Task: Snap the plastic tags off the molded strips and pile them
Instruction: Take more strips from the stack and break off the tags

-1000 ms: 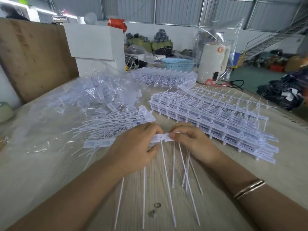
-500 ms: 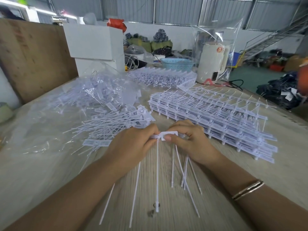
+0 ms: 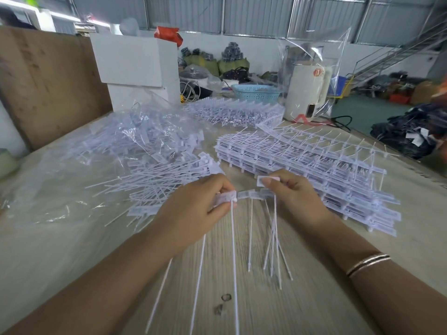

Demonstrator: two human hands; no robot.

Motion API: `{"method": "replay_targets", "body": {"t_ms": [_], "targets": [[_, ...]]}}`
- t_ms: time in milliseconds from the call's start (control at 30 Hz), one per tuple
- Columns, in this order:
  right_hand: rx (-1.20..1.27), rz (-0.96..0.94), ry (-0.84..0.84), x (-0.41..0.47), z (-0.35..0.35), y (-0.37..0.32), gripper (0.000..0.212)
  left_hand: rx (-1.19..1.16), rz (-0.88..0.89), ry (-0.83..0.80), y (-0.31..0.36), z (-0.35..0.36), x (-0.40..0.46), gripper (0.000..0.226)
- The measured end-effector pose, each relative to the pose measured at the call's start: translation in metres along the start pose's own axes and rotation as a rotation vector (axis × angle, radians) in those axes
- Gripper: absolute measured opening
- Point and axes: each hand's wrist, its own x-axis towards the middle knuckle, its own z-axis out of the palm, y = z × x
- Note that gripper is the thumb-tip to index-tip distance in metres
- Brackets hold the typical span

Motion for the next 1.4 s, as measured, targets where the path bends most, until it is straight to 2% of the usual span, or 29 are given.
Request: {"method": "replay_targets", "body": {"t_ms": [100,233,333,433,567,733,867,933,1033,1133,1400], "targets": [[-0.508,-0.099,-0.02,0.013,0.003,0.011,0.016,0.044,-0.018,0.005,0.002,0.002,-0.001,0.014],[-0.641,-0.081,-0.03,0.015,0.006,0.015,0.024,0.066,-0.064,0.008,0.002,0.005,-0.001,0.025],[-0.602,-0.052,-0.043,0.014,0.006,0.016,0.034,0.136,-0.108,0.004,0.003,0.005,-0.001,0.032],[-0.615,-0.034,-0.141,0.01,0.011,0.018,0.042,0.219,-0.184,-0.017,0.002,0.003,-0.001,0.041],[-0.516,-0.091,-0.246,0.005,0.029,0.014,0.045,0.283,-0.206,-0.02,0.003,0.004,0.002,0.039],[-0.279,-0.211,-0.115,-0.001,0.031,0.0,0.028,0.231,-0.149,0.065,0.006,0.006,0.003,0.037],[-0.385,-0.232,-0.203,-0.006,0.034,-0.001,0.031,0.191,-0.101,0.081,0.01,0.008,0.003,0.034],[-0.276,-0.231,-0.196,-0.004,0.035,-0.002,0.01,0.167,-0.083,0.04,0.01,0.006,0.002,0.033],[0.013,-0.121,-0.164,0.0,0.027,-0.002,0.025,0.124,-0.078,-0.037,0.007,0.001,0.002,0.023],[-0.017,-0.102,-0.168,0.001,0.023,-0.001,0.02,0.124,-0.066,-0.072,0.006,0.0,0.002,0.022],[-0.098,-0.22,-0.282,-0.007,0.027,-0.009,0.005,0.126,-0.068,-0.017,-0.001,0.002,0.002,0.014]]}}
